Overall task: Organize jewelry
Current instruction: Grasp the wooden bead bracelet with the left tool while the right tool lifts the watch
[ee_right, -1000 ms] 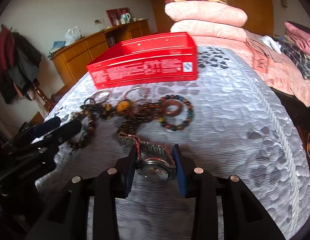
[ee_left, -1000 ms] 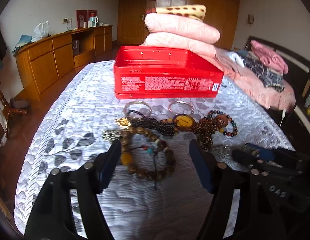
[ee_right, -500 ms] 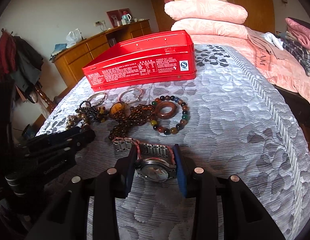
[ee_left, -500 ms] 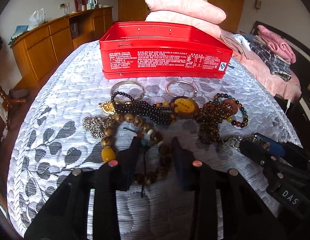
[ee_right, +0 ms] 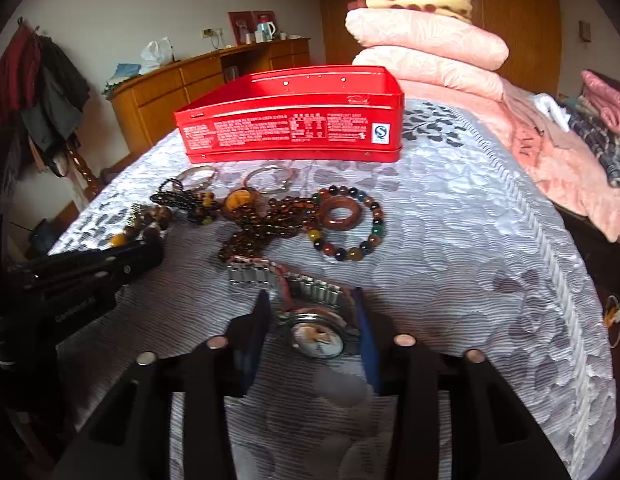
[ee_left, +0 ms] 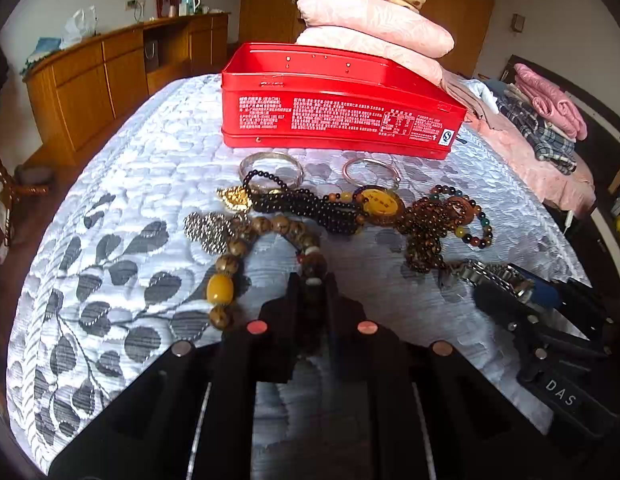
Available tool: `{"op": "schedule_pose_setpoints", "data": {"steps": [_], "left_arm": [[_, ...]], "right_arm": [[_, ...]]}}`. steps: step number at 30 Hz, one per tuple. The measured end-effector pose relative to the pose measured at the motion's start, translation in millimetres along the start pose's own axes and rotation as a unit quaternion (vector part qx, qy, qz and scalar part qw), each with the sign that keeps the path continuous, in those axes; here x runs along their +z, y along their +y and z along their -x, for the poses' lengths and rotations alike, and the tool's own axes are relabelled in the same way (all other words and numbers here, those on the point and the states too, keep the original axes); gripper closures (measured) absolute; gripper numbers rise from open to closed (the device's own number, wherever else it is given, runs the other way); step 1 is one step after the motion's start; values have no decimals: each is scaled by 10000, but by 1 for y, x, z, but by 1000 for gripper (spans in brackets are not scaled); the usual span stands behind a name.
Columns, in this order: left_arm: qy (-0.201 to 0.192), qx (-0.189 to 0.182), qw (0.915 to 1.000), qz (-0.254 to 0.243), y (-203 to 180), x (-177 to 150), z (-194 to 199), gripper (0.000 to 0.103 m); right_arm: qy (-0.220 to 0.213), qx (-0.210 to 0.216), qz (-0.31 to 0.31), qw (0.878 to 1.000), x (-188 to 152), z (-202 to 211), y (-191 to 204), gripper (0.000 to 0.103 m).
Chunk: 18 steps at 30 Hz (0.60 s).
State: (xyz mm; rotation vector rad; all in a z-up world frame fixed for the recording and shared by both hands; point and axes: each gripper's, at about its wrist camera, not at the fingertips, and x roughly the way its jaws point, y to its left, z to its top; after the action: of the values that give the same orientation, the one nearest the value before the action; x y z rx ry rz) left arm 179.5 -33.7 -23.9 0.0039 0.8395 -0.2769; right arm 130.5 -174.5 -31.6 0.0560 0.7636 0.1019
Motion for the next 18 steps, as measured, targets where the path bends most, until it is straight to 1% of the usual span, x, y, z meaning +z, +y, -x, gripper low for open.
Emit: {"op": "schedule_pose_setpoints", "data": {"steps": [3,5,8,13,18], "left_arm": [[-4,37,10000,-48,-1,0,0,93],[-9,-109,9999,88,5,-1,3,93],[-70,-452,9984,318,17,-3,12,93],[-420,-615,9961,465,29,0,36,93],[-651,-747,9942,430,27,20,50,93]], "right_arm": [[-22,2,36,10000,-2,3,1,68],[-16,38,11,10000,-2,5,0,68],[-64,176,-65,9998,0,12,-1,68],[-289,154,43,9995,12,27,4,69],[-442,230,18,9988,34,33,2,71]]}}
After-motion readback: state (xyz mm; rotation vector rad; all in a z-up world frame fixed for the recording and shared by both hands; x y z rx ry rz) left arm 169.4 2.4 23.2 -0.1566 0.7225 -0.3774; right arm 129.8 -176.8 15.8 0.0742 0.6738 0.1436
